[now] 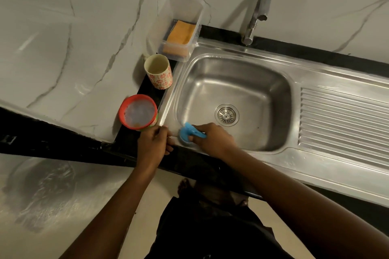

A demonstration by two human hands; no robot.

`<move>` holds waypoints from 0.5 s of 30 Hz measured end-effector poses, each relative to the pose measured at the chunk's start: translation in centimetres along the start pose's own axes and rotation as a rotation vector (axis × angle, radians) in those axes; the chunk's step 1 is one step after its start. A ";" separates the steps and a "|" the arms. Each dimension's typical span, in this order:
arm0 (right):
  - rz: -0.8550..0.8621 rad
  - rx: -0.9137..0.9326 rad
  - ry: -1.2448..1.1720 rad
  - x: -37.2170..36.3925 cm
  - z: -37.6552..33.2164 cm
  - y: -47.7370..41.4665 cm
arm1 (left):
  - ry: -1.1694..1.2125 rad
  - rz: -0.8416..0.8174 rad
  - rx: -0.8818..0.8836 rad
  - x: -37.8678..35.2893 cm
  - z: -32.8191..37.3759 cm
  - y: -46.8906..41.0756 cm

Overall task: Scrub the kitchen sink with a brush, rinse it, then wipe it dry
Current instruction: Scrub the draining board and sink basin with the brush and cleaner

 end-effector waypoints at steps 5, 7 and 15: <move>0.011 -0.145 0.030 6.7 11.1 4.8 | 0.024 -0.046 0.020 -1.4 -0.1 0.0; 0.064 -0.194 0.068 8.7 14.0 6.6 | 0.031 -0.056 0.021 -1.9 -0.1 0.1; 0.092 -0.093 0.018 3.4 6.7 4.1 | 0.000 -0.076 -0.016 -3.2 0.5 1.3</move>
Point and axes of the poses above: each hand's wrist, its own y-axis away from the middle knuckle, its own x-axis out of the back of the hand, z = x × y, the point moved 4 cm from there along -y, towards the middle knuckle, and after that the axes turned 12 degrees about z, right-handed, at the moved point
